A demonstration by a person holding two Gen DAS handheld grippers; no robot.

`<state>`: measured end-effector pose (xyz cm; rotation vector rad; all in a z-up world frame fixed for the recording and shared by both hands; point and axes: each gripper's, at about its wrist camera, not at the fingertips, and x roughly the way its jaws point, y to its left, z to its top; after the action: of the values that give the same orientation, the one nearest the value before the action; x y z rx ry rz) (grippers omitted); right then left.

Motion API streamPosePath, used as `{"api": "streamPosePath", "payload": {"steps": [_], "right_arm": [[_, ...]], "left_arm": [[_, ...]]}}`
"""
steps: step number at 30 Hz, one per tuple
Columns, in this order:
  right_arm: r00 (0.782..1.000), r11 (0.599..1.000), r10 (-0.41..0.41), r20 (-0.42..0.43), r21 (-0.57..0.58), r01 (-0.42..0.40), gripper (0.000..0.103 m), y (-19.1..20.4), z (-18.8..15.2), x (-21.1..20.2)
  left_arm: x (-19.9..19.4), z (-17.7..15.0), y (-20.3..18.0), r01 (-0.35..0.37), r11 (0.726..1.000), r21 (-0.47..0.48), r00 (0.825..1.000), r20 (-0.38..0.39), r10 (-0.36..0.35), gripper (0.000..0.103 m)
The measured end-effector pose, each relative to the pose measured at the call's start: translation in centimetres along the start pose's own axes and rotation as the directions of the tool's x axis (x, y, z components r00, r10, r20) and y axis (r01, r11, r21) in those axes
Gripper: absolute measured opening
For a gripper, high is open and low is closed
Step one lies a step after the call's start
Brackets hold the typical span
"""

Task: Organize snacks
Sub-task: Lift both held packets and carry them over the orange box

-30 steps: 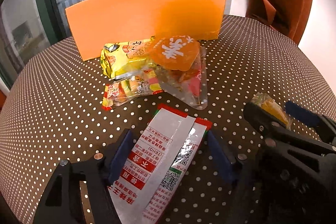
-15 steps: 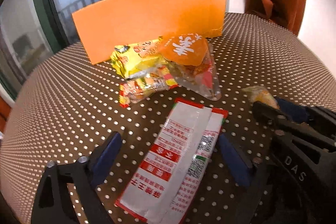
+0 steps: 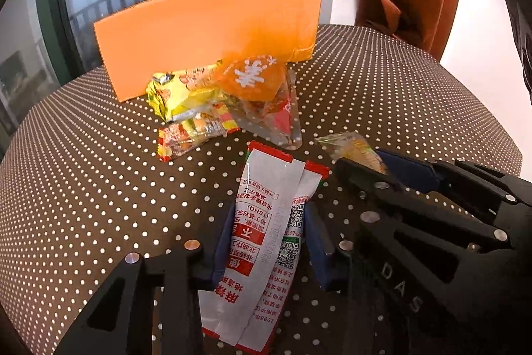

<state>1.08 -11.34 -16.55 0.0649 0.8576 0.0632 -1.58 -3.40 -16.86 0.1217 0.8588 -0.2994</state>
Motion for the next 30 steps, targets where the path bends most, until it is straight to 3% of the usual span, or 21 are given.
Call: {"api": "streamPosePath", "payload": {"steps": [19,30], "right_arm": [[0.99,0.999,0.046,0.137,-0.018,-0.044,0.032,1.1,3.4,-4.6],[0.967,0.997,0.059,0.247,-0.061,-0.045,0.032,2.2,7.3,-7.3]], "left_arm": [[-5.0,3.4,0.0,-0.035,0.998,-0.053,0.988,0.147,0.043,0.041],[-8.3,6.9,1.3,-0.064,0.994,-0.092,0.96,0.266,0.087,0.041]]}}
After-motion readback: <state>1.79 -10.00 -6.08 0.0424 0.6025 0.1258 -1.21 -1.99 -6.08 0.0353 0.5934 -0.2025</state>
